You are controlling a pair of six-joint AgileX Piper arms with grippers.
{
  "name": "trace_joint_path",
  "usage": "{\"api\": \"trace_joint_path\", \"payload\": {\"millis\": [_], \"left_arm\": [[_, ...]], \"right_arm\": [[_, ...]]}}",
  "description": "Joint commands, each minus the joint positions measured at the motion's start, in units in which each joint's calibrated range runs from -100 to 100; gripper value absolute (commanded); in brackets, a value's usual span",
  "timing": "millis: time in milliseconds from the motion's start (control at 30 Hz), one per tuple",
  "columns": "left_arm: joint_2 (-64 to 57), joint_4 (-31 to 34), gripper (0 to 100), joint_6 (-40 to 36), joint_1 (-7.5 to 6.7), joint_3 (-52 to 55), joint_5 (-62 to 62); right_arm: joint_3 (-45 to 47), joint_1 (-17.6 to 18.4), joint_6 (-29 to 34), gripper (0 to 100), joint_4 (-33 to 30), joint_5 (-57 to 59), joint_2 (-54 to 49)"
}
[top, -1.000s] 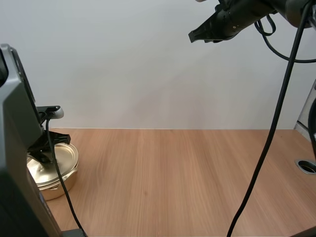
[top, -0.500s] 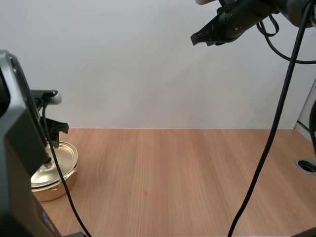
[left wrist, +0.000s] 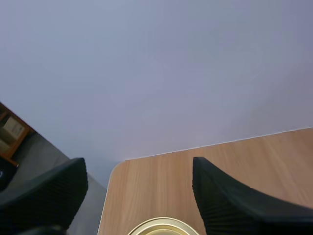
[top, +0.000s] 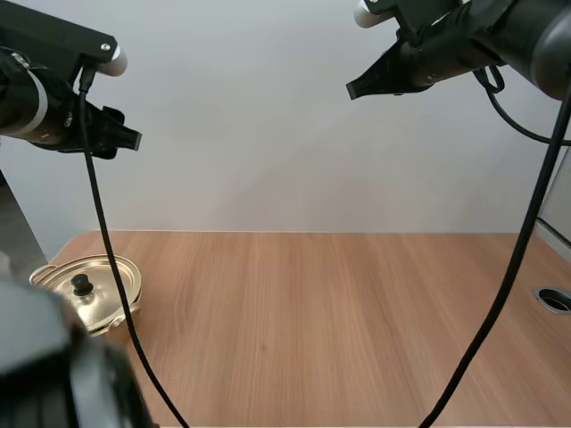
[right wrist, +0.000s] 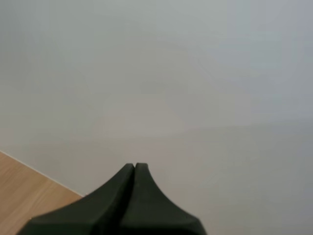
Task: Open the pot, put the car inside, and close it
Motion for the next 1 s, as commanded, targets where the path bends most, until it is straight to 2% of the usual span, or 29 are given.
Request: {"api": "trace_joint_path", "payload": {"millis": [0,100,167,300,400,567,633,700,833,900,967], "left_arm": [[-24.73,-35.66,100,2.92,-0.03,3.59,21.52],[-34.75,-37.09,100,-1.75,-0.03,9.75,14.32],[-40.38,-36.82,100,-5.65,0.04,13.89,8.50],[-50.22,-34.75,100,-7.65,0.04,20.75,3.93],[-54.21,-29.53,100,-8.63,0.04,24.46,3.94],[-54.83,-21.34,100,-11.42,-0.03,30.08,-0.57],[-54.83,-19.40,100,-11.33,-0.63,32.39,-3.58],[-54.45,-17.49,100,-11.33,-2.53,34.13,-5.51],[-54.46,-16.33,100,-11.33,-9.34,37.71,-11.81],[-54.46,-14.80,100,-10.17,-11.23,39.94,-15.27],[-54.46,-12.42,100,-10.16,-12.22,43.20,-19.66]], "right_arm": [[17.53,-0.01,-7.39,0,8.98,-22.50,-5.19],[24.42,-0.01,-11.77,0,19.05,-34.66,-9.92],[28.32,-0.01,-12.65,0,21.93,-40.01,-12.42],[34.53,-0.01,-12.65,0,23.95,-42.23,-17.05],[38.16,0.28,-12.76,0,23.95,-42.23,-19.94],[44.37,0.59,-14.26,0,23.83,-43.44,-25.98],[46.89,0.59,-14.97,0,23.83,-46.87,-29.67],[49.77,0.52,-14.97,0,23.83,-50.04,-35.42],[55.78,-2.45,-14.97,0,23.83,-46.20,-46.66],[59.22,-4.15,-14.97,0,23.83,-44.39,-53.56],[62.20,-5.10,-14.97,0,23.83,-42.93,-59.70]]}}
